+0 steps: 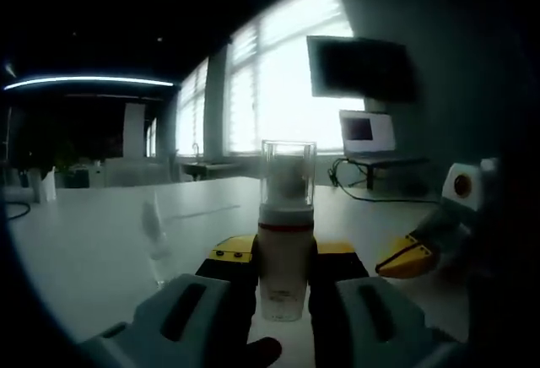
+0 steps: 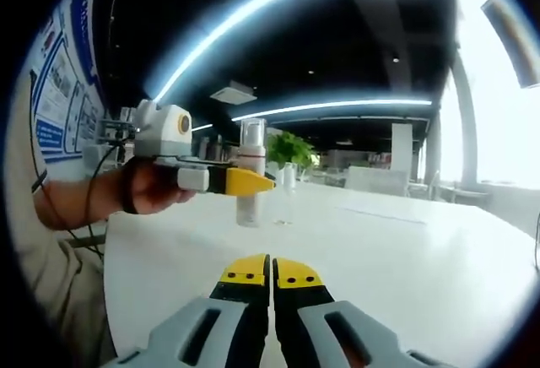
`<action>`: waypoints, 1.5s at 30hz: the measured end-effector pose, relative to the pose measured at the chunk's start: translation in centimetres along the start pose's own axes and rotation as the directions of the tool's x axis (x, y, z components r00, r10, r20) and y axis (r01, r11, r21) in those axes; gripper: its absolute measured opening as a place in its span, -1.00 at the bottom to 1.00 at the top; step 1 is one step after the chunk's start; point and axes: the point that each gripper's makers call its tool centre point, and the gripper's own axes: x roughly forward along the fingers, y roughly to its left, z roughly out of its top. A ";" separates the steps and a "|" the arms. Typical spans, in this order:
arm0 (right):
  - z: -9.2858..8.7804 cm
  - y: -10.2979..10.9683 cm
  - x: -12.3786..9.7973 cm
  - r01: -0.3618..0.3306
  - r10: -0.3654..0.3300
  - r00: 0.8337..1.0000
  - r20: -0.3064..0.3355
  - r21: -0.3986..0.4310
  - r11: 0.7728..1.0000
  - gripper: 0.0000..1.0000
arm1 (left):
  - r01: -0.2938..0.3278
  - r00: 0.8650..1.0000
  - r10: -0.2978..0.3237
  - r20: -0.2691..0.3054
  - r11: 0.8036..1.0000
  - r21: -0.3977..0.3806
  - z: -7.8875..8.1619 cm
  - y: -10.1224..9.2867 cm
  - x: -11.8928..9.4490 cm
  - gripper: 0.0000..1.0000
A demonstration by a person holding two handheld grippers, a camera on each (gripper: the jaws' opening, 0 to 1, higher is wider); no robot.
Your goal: Clamp pump bottle remove cover press pump head put on cover
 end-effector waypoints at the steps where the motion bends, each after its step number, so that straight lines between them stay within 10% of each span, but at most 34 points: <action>1: 0.0 0.0 0.0 0.000 0.000 1.000 0.001 0.000 1.000 -1.00 | -0.006 1.000 0.006 -0.001 1.000 0.000 0.1 0.2 0.2 -0.72; 45: 0.1 -0.7 -0.1 0.040 -0.039 0.999 0.012 -0.002 0.999 -1.00 | -0.120 0.991 0.118 -0.056 0.992 -0.040 -3.6 4.2 10.4 -0.72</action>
